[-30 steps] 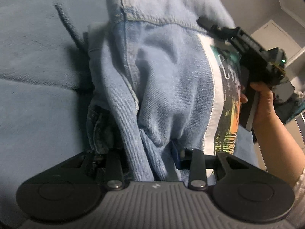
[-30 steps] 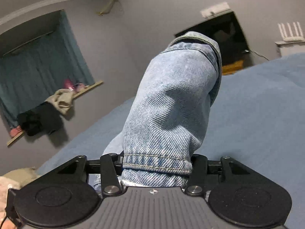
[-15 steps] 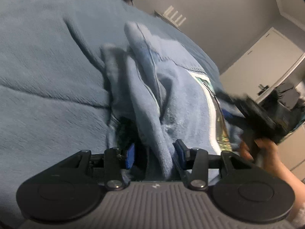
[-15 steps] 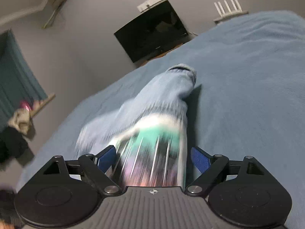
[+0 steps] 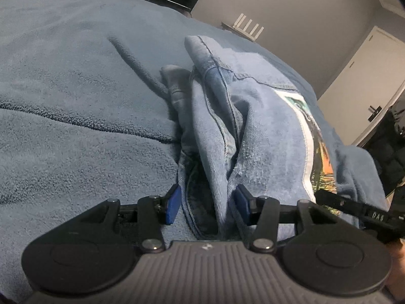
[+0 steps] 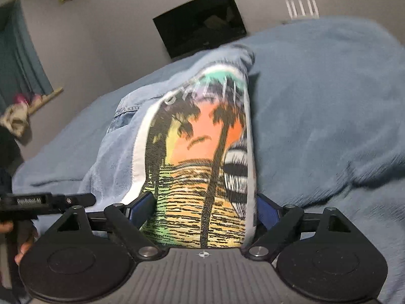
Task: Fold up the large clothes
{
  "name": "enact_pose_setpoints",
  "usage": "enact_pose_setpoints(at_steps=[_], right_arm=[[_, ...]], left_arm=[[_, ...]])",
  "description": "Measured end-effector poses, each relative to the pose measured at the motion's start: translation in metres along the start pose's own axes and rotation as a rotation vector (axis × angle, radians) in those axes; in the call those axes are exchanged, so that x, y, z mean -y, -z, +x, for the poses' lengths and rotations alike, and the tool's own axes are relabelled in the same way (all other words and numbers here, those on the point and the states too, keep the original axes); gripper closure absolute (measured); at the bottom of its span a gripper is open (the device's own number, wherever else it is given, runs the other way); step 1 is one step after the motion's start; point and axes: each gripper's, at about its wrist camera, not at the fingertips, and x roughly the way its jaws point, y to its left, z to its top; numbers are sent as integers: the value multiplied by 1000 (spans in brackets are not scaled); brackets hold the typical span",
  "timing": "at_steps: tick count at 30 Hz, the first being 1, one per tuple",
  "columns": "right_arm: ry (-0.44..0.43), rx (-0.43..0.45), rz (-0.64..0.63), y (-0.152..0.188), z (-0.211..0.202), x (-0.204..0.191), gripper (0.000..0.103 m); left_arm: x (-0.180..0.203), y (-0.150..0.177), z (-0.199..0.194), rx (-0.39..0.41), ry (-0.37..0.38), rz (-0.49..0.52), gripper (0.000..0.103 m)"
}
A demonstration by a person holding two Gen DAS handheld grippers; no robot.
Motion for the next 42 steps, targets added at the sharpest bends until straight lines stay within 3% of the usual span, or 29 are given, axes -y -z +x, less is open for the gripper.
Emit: enact_pose_setpoints(at_steps=[5,9,10,12,13,15,20,22,26,29,33,38,42], right_arm=[[20,37,-26,-5,-6,-7,12],[125,187,-238,-10,-25,-39,16],[131,209,-287,-13,-26,-48,20],[126,178,-368,-18,-18,-65,39],[133,154,-394,-19,-12,-71,59],[132,145,-421,-19,-1,-80,66],[181,94,-449,-15,28,-94,66],[187,85,-447,-21,35,-95,66],[148,49,-428,-32,36,-93,60],[121,30,-417,-38,23,-99,57],[99,126,-395,-52,8,-120,55],[60,-6,-527,-78,60,-179,55],[90,-75,-548,-97,112,-213,53]], left_arm=[[-1,-4,4,-5,15,-6,57],[-3,-3,6,-13,26,-17,57],[-4,-3,6,-14,28,-18,57],[-5,-3,6,-18,33,-24,57],[-6,-3,5,-19,34,-30,57],[-8,-1,3,-19,35,-34,57],[-5,-1,-4,11,4,-22,57],[1,-3,-15,70,-6,-5,57],[30,-4,-40,208,73,113,57],[53,4,-32,166,56,213,57],[51,17,-8,77,1,217,66],[41,12,-6,51,12,168,86],[30,12,-7,36,38,129,92]])
